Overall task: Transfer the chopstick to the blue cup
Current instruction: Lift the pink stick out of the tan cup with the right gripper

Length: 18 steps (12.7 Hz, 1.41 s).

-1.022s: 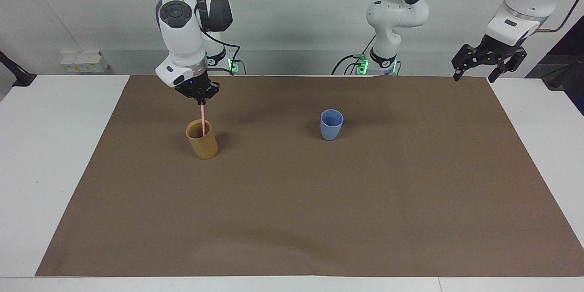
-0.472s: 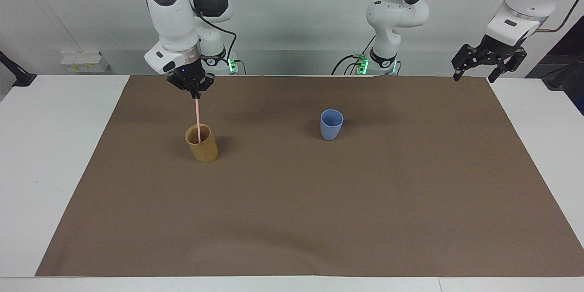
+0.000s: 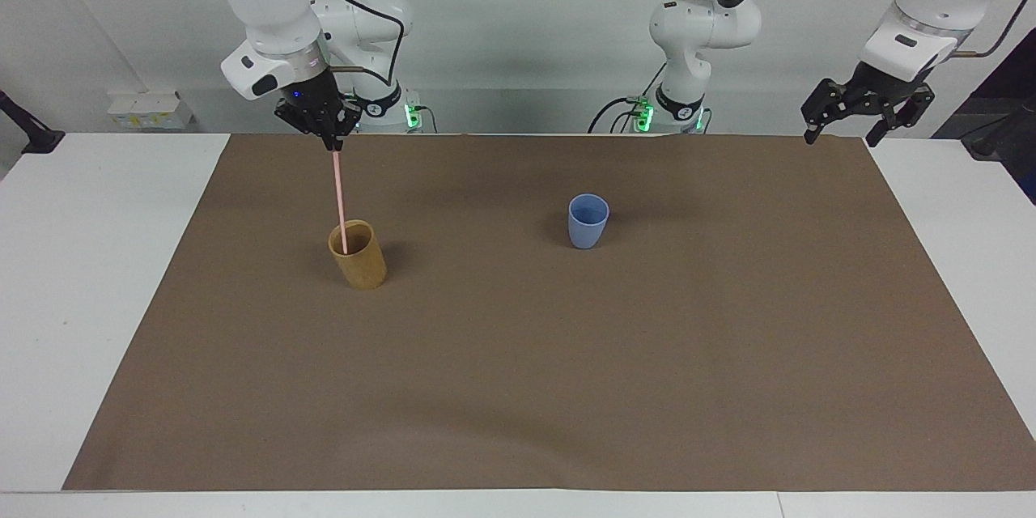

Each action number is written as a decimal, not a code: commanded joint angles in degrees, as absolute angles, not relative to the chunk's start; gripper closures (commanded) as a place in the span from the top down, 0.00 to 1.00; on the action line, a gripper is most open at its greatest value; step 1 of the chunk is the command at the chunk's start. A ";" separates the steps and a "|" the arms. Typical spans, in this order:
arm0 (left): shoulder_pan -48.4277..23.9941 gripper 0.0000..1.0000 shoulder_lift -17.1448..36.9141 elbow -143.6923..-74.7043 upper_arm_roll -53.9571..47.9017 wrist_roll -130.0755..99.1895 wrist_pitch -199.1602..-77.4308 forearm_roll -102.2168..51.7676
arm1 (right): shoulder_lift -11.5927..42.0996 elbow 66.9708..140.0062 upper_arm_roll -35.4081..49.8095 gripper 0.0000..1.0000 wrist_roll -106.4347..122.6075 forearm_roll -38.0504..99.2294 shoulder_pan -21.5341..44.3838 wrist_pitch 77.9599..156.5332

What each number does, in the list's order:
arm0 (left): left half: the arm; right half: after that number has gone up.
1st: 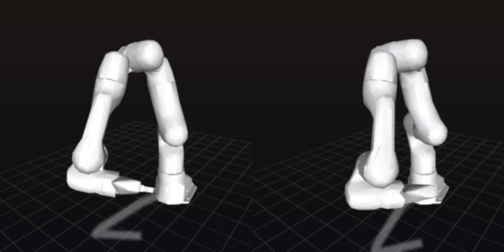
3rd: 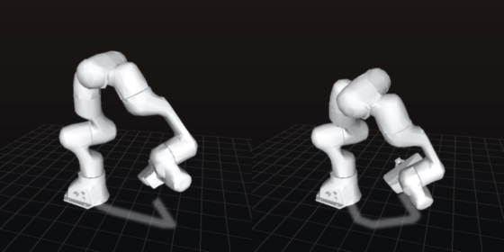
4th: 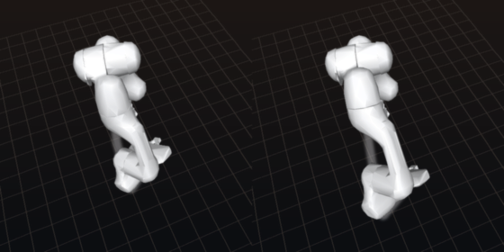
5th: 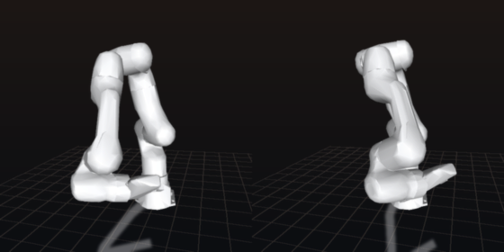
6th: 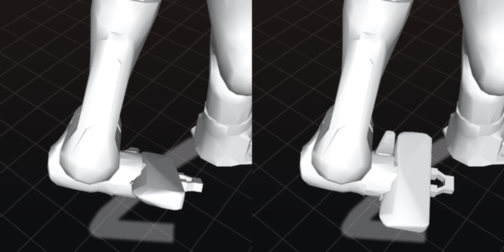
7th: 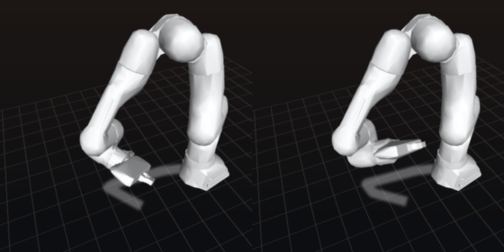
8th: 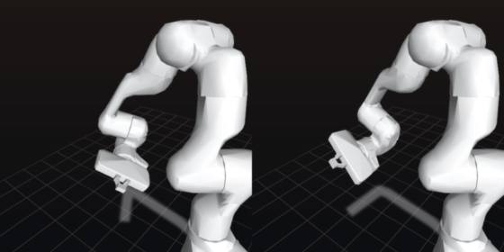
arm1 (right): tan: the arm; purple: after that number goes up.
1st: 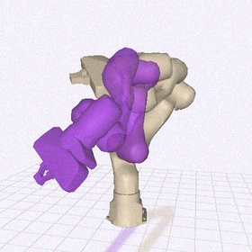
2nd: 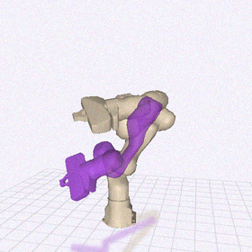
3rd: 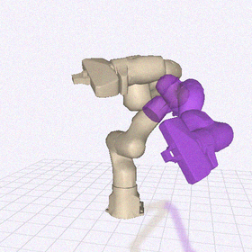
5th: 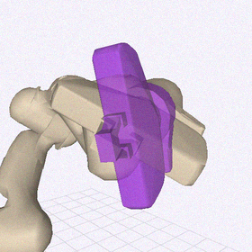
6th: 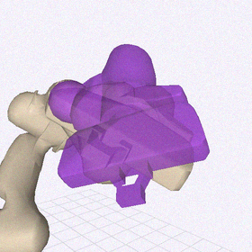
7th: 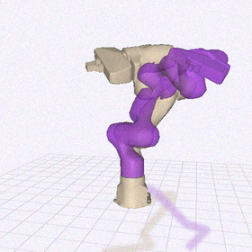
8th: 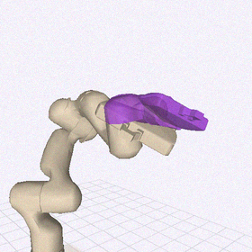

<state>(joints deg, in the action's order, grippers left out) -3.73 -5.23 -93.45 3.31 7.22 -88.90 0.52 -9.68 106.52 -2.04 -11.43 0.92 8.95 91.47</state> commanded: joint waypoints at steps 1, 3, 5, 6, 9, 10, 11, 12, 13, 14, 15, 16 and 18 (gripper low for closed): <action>-3.25 1.00 -5.36 -92.64 3.08 7.56 -87.54 1.23 | -8.53 102.76 -1.67 0.00 -12.73 3.60 8.17 88.26; -3.25 1.00 -5.36 -92.64 3.08 7.56 -87.54 1.23 | -8.61 98.11 -1.67 0.00 -14.15 3.95 8.17 83.61; -3.25 1.00 -5.36 -92.64 3.08 7.56 -87.54 1.23 | -9.14 94.41 -2.28 0.00 -15.81 4.83 7.65 78.68; -3.25 1.00 -5.36 -92.64 3.08 7.56 -87.54 1.23 | -9.23 92.57 -3.24 0.00 -17.47 8.49 6.95 76.92; -3.25 1.00 -5.36 -92.64 3.08 7.56 -87.54 1.23 | -9.05 91.14 -3.43 0.00 -28.69 16.07 7.29 76.37; -3.25 1.00 -5.36 -92.64 3.08 7.56 -87.54 1.23 | -9.05 91.14 -2.82 0.00 -33.79 18.43 7.56 76.99; -3.25 1.00 -5.36 -92.64 3.08 7.56 -87.54 1.23 | -9.05 91.14 -1.42 0.00 -38.45 20.89 7.56 78.12; -3.25 1.00 -5.36 -92.64 3.08 7.56 -87.54 1.23 | -8.70 91.14 0.77 0.00 -43.89 22.92 7.65 78.74; -3.25 1.00 -5.36 -92.64 3.08 7.56 -87.54 1.23 | -8.27 91.14 3.23 0.00 -49.43 23.90 8.34 80.75; -3.25 1.00 -5.36 -92.64 3.08 7.56 -87.54 1.23 | -6.87 91.14 5.60 0.00 -54.44 24.95 9.05 84.16; -3.25 1.00 -5.36 -92.64 3.08 7.56 -87.54 1.23 | -5.81 91.14 7.63 0.00 -59.10 27.22 9.40 88.03; -3.25 1.00 -5.36 -92.64 3.08 7.56 -87.54 1.23 | -4.76 91.14 8.95 0.00 -62.72 29.42 9.84 91.37; -3.25 1.00 -5.36 -92.64 3.08 7.56 -87.54 1.23 | -2.21 91.14 11.33 0.00 -71.32 31.28 12.64 98.05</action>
<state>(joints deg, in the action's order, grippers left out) -3.73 -5.23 -93.45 3.31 7.22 -88.88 0.52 -4.66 91.98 10.08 -65.29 28.84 11.24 93.94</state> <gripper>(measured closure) 0.000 0.907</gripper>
